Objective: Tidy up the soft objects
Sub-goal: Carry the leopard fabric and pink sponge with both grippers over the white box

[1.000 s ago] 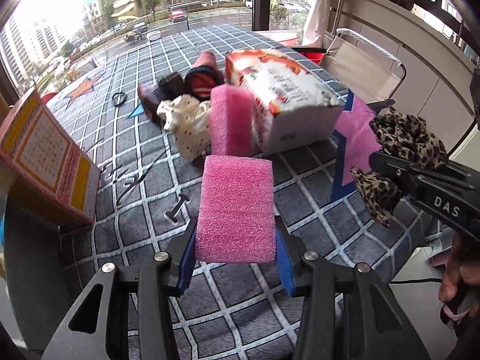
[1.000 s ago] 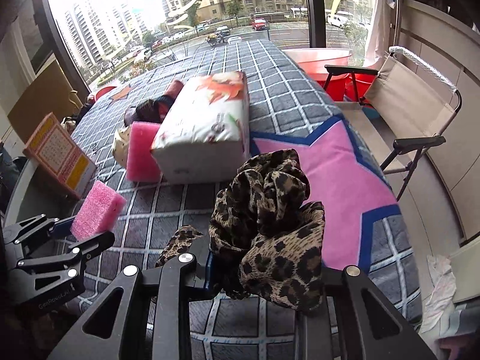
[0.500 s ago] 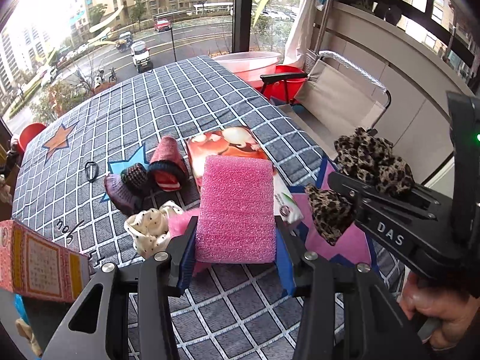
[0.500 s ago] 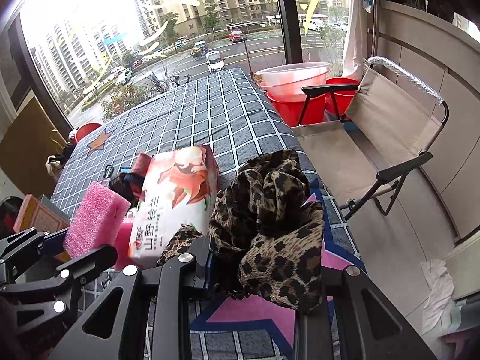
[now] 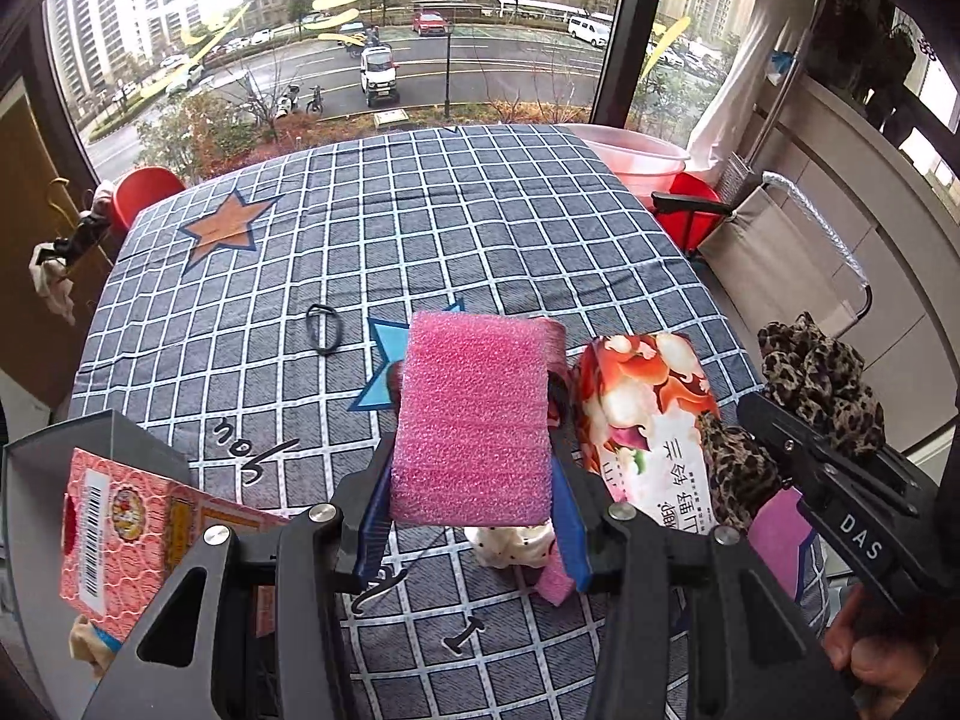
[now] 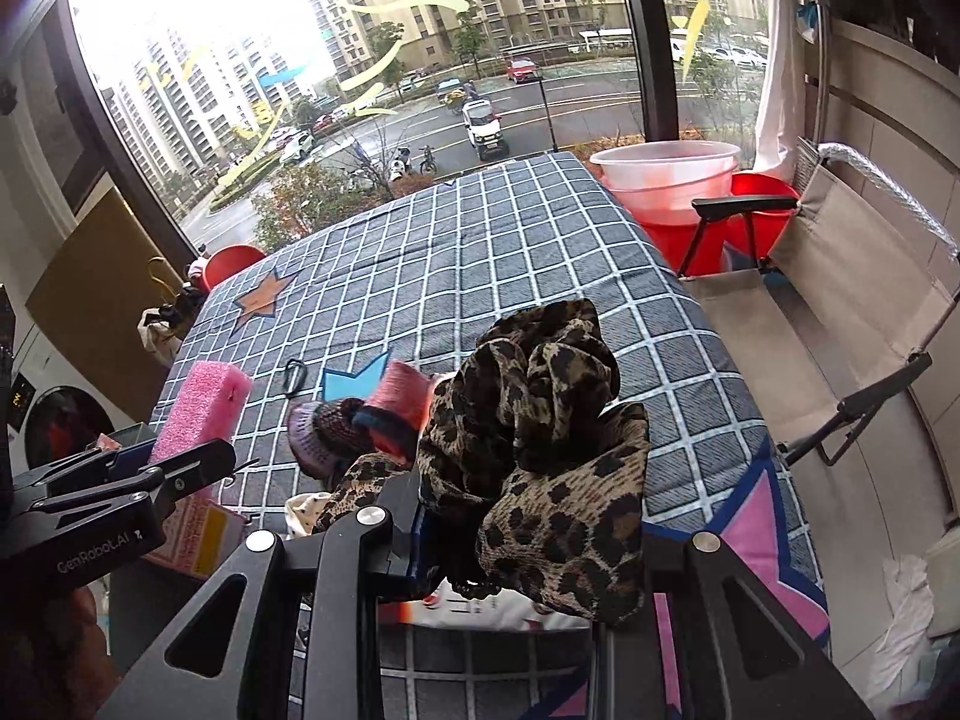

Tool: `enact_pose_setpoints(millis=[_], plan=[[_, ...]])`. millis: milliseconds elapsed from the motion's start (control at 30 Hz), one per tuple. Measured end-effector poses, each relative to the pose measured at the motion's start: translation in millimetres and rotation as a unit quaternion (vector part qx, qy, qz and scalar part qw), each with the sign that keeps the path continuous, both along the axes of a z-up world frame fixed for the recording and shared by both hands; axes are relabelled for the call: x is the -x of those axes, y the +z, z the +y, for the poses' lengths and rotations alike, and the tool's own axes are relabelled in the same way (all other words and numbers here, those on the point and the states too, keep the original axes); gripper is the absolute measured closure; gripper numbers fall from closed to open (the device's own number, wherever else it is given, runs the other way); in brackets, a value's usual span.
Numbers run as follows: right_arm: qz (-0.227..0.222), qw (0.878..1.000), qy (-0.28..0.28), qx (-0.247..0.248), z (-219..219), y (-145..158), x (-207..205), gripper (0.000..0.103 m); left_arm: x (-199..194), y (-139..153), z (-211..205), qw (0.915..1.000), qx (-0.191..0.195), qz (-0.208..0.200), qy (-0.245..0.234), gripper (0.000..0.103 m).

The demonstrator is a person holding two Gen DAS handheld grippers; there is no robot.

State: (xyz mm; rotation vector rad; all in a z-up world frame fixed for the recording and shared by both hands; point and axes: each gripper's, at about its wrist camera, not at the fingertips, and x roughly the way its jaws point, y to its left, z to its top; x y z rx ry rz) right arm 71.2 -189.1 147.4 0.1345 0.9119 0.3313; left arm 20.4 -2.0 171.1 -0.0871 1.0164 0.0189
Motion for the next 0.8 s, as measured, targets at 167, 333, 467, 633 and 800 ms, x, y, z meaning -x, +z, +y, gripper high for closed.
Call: enact_pose_setpoints(millis=[167,333,467,633,800], plan=[[-0.007,1.0,0.03,0.001,30.7,8.7,2.6,0.075,8.1,19.7,30.0,0.9997,0.007,-0.01,0.022,0.054],[-0.01,0.998,0.063,0.003,55.4,16.2,10.5,0.075,22.8,27.4,53.4,0.9995,0.016,-0.005,0.028,0.054],[0.011,0.996,0.093,-0.006,70.4,16.0,13.7,0.075,34.2,33.9,67.8,0.9994,0.018,-0.003,0.03,0.054],[-0.001,0.993,0.115,-0.002,87.0,27.7,24.3,0.075,43.0,39.8,84.9,0.9991,0.015,-0.009,0.038,0.054],[-0.018,0.991,0.131,0.003,104.6,43.5,33.3,0.075,55.0,39.4,106.3,0.9982,0.016,-0.011,0.056,0.054]])
